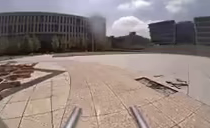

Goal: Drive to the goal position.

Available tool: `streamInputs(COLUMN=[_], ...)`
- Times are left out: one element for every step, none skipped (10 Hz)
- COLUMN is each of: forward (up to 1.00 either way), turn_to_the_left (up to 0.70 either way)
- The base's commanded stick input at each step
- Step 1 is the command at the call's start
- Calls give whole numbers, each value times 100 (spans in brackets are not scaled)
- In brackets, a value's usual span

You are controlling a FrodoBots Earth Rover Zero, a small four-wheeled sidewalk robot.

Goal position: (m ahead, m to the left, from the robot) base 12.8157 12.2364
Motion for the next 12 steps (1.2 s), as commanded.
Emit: streamInputs(forward=[70, 70, 70, 70, 70, 70, 70, 70, 70, 70, 70, 70], turn_to_the_left=[3, 3, 3, 3, 3, 3, 3, 3, 3, 3, 3, 3])
